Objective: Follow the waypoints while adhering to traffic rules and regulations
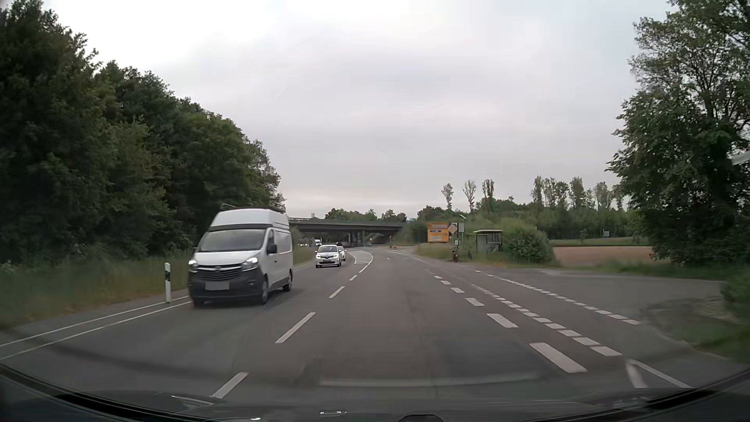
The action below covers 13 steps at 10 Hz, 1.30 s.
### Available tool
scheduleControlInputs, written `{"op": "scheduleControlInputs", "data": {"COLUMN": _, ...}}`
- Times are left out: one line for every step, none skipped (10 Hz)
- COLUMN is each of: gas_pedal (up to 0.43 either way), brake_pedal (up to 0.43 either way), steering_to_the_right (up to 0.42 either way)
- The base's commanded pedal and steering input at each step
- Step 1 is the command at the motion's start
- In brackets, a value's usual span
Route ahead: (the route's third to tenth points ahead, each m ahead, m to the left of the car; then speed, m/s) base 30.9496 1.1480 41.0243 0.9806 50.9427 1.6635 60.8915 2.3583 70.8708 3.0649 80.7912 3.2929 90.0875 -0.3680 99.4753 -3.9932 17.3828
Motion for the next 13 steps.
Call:
{"op": "scheduleControlInputs", "data": {"gas_pedal": 0.079, "brake_pedal": 0.0, "steering_to_the_right": -0.002}}
{"op": "scheduleControlInputs", "data": {"gas_pedal": 0.087, "brake_pedal": 0.0, "steering_to_the_right": 0.0}}
{"op": "scheduleControlInputs", "data": {"gas_pedal": 0.087, "brake_pedal": 0.0, "steering_to_the_right": 0.0}}
{"op": "scheduleControlInputs", "data": {"gas_pedal": 0.087, "brake_pedal": 0.0, "steering_to_the_right": 0.0}}
{"op": "scheduleControlInputs", "data": {"gas_pedal": 0.087, "brake_pedal": 0.0, "steering_to_the_right": 0.0}}
{"op": "scheduleControlInputs", "data": {"gas_pedal": 0.087, "brake_pedal": 0.0, "steering_to_the_right": 0.0}}
{"op": "scheduleControlInputs", "data": {"gas_pedal": 0.087, "brake_pedal": 0.0, "steering_to_the_right": 0.0}}
{"op": "scheduleControlInputs", "data": {"gas_pedal": 0.087, "brake_pedal": 0.0, "steering_to_the_right": 0.0}}
{"op": "scheduleControlInputs", "data": {"gas_pedal": 0.087, "brake_pedal": 0.0, "steering_to_the_right": 0.0}}
{"op": "scheduleControlInputs", "data": {"gas_pedal": 0.087, "brake_pedal": 0.0, "steering_to_the_right": 0.0}}
{"op": "scheduleControlInputs", "data": {"gas_pedal": 0.087, "brake_pedal": 0.0, "steering_to_the_right": 0.0}}
{"op": "scheduleControlInputs", "data": {"gas_pedal": 0.087, "brake_pedal": 0.0, "steering_to_the_right": 0.0}}
{"op": "scheduleControlInputs", "data": {"gas_pedal": 0.087, "brake_pedal": 0.0, "steering_to_the_right": 0.0}}
